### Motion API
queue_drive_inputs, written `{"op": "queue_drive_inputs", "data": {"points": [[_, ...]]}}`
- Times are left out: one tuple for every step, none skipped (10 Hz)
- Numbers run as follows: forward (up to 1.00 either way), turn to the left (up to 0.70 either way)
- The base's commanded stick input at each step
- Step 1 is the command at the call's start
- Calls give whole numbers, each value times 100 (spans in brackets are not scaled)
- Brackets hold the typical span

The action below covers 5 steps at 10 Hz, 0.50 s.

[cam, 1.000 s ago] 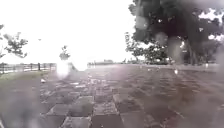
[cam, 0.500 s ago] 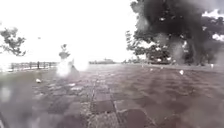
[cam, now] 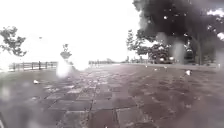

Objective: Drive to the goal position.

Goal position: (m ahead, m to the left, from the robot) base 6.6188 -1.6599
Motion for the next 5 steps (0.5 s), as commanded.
{"op": "queue_drive_inputs", "data": {"points": [[70, 14], [70, 14], [70, 11], [70, 0], [70, 0]]}}
